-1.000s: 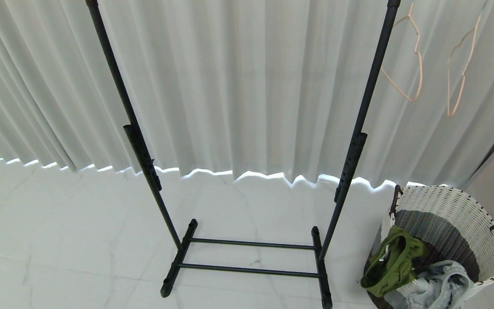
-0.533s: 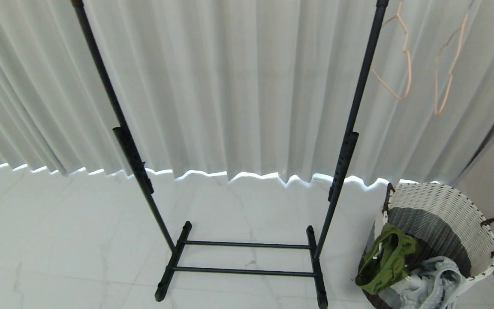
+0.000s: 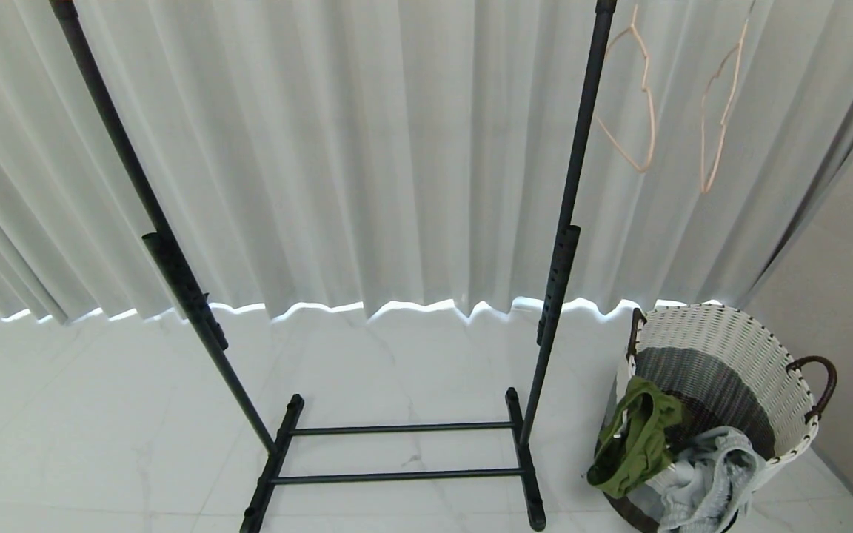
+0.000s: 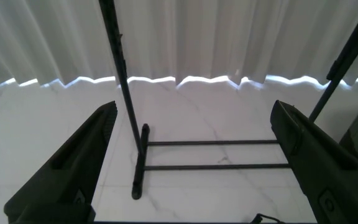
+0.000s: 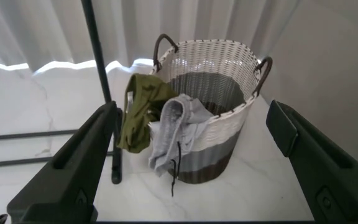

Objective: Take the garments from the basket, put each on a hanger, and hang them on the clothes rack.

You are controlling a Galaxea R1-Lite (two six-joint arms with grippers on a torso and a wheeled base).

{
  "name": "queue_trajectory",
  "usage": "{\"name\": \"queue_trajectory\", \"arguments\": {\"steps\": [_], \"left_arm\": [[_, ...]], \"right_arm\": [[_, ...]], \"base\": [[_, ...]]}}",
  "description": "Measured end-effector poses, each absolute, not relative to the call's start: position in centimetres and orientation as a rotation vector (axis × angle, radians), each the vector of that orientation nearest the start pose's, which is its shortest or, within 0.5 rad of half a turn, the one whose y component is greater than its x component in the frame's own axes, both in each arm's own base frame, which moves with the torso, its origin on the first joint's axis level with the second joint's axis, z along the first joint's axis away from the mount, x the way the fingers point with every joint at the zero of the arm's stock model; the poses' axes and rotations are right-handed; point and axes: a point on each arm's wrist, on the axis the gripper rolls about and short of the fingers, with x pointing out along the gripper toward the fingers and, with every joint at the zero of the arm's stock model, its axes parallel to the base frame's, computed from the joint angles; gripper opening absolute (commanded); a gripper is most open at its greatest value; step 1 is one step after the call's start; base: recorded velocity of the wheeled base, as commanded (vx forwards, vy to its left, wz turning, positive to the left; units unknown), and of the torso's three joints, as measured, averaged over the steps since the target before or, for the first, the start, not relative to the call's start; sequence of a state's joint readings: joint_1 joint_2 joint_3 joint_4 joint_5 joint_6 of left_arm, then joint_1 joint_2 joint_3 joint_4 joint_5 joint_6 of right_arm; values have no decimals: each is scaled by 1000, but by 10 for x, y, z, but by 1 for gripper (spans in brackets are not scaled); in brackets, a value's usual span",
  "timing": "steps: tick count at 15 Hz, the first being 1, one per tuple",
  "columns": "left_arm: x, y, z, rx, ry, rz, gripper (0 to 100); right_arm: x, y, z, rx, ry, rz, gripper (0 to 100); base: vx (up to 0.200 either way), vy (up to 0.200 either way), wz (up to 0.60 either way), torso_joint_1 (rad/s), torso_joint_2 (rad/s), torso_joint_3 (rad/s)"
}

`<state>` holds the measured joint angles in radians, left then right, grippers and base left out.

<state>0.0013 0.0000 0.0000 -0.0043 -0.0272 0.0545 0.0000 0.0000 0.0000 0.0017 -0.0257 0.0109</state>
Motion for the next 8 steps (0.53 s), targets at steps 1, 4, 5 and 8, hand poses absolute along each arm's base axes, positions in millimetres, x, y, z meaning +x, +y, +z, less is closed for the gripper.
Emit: {"name": "queue_trajectory", "arguments": {"steps": [1,4,5,8], "left_arm": [[-23,-1,76,55,-5,-26,100],[-23,-1,76,55,-4,-27,100],[-23,-1,76,55,-5,-26,100],[-23,-1,76,53,-5,-25,100]], "right_arm": [[-23,-1,75,10,1,-26,100],[-23,-1,75,0,2,-23,100],[-23,-1,75,-8,5,-21,100],[-23,-1,76,-22,-3,-25,100]], "base": [[200,0,0,2,2,2],[0,0,0,0,0,0],[0,0,0,0,0,0],[0,0,0,0,0,0]]}}
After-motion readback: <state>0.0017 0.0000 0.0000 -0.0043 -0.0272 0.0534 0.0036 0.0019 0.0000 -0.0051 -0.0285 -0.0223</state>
